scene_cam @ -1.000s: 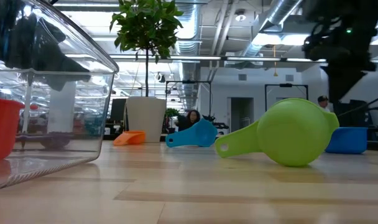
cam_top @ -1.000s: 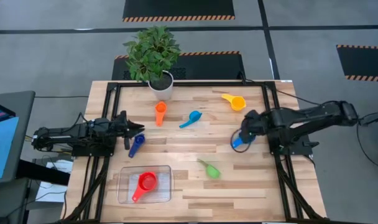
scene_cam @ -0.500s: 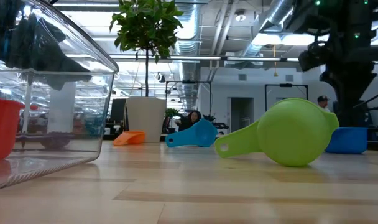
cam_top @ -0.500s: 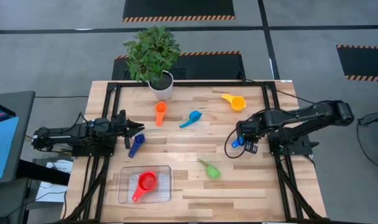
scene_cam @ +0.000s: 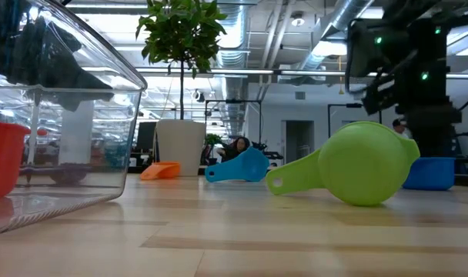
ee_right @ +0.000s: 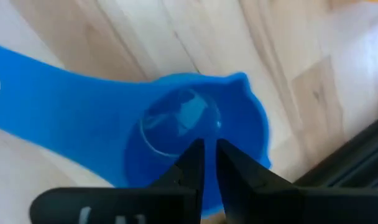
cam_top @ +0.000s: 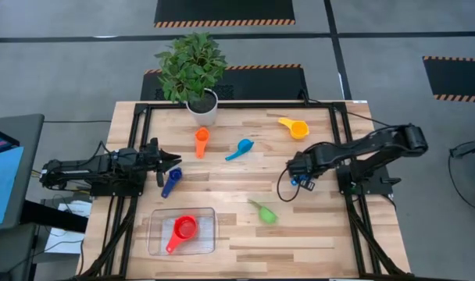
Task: Nest measuring cups in basket
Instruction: Stack the blue measuring cup on top of the red measuring cup
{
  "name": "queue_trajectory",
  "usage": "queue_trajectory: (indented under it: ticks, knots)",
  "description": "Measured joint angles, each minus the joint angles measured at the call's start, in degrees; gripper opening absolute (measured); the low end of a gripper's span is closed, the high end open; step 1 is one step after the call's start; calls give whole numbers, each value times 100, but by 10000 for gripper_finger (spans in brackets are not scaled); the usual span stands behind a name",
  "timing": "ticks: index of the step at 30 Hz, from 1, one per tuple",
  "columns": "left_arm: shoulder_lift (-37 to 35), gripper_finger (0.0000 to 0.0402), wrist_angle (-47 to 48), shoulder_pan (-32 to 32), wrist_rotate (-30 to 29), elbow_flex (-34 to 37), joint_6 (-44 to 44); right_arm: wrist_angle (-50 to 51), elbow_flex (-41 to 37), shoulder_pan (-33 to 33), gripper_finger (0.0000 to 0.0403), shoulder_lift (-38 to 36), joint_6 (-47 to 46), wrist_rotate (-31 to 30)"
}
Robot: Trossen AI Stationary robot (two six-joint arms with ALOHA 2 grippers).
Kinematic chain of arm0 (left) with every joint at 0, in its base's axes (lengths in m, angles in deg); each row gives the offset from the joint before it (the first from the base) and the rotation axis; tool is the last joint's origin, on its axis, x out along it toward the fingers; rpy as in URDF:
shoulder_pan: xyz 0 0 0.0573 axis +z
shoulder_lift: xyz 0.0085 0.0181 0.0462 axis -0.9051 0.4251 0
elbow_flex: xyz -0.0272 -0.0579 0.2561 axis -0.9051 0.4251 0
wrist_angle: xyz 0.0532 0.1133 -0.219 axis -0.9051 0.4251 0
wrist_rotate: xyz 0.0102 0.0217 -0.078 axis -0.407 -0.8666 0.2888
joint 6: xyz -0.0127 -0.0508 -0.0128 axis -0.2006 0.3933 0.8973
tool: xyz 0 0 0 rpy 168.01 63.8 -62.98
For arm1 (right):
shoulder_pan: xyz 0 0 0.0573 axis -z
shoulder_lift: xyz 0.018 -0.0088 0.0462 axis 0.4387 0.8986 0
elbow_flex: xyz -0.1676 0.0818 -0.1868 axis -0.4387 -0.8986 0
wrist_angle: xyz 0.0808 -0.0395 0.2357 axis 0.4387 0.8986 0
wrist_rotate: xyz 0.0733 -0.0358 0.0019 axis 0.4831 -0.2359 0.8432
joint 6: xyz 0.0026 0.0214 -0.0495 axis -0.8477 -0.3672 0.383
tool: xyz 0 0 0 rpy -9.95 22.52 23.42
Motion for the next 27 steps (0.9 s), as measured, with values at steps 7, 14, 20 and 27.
queue_trajectory:
  ticks: [7,14,20,27]
  knots:
    - [0,62,0,0,0,0,7,-804,22,-1,62,561,40,332]
    - [0,62,0,-1,1,0,11,-1365,533,162,62,980,652,312]
    - [0,62,2,0,2,0,13,-1900,1190,485,62,1354,1405,312]
    - [0,62,21,0,2,0,12,-2292,2295,509,62,1713,2096,467]
